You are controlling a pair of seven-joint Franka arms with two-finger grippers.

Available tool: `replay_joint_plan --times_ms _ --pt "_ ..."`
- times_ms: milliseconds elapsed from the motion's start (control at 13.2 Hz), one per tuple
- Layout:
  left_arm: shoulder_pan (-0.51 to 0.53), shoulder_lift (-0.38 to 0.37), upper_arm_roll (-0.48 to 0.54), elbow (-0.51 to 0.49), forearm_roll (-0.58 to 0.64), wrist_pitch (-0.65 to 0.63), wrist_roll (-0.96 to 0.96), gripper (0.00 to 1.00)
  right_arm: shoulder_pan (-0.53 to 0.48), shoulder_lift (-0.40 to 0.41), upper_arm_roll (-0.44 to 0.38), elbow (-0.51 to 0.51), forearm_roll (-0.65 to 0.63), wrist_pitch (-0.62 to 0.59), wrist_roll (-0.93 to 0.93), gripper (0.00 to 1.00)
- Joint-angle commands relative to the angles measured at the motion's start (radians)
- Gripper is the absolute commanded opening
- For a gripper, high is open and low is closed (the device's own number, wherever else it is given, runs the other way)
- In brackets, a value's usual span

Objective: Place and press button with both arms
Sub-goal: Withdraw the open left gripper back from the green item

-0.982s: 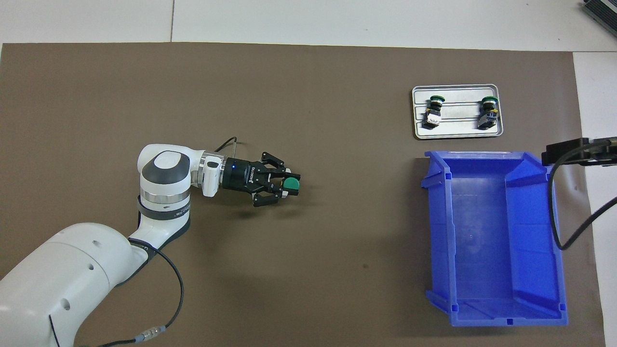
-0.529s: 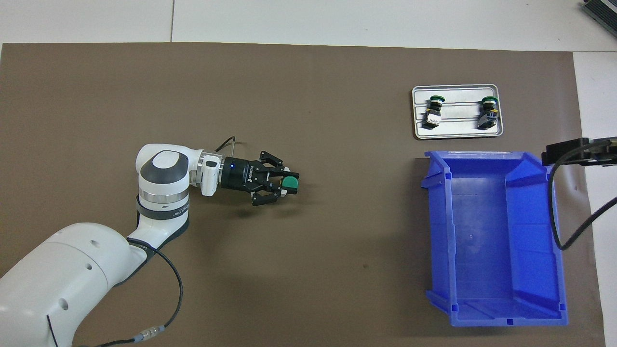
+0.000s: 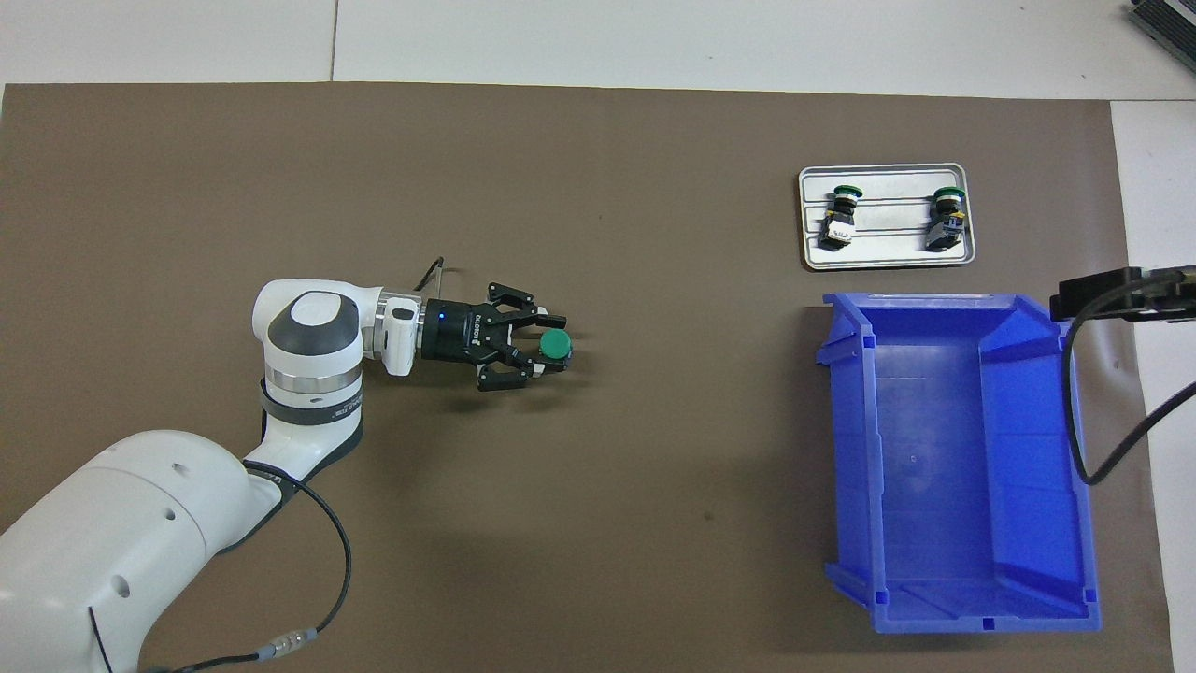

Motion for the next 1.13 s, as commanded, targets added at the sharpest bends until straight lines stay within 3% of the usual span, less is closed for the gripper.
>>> replay_joint_plan --times_ms 0,378,831,1058 --pt "0.011 -0.002 -0.003 -0.006 0.001 0.019 0.020 1.00 -0.006 -0.021 0.000 -0.022 0.022 0.007 -0.029 1.00" --pt "0.063 -0.031 0.008 0.011 0.017 0.005 -0.034 1.00 -0.006 -0.021 0.000 -0.022 0.022 0.007 -0.029 1.00" --pt "0.080 -0.180 0.051 0.092 0.324 0.004 -0.343 1.00 -0.006 -0.021 0.000 -0.022 0.022 0.007 -0.029 1.00" --pt "0.080 -0.209 0.060 0.151 0.466 0.001 -0.489 1.00 -0.006 -0.021 0.000 -0.022 0.021 0.007 -0.029 1.00"
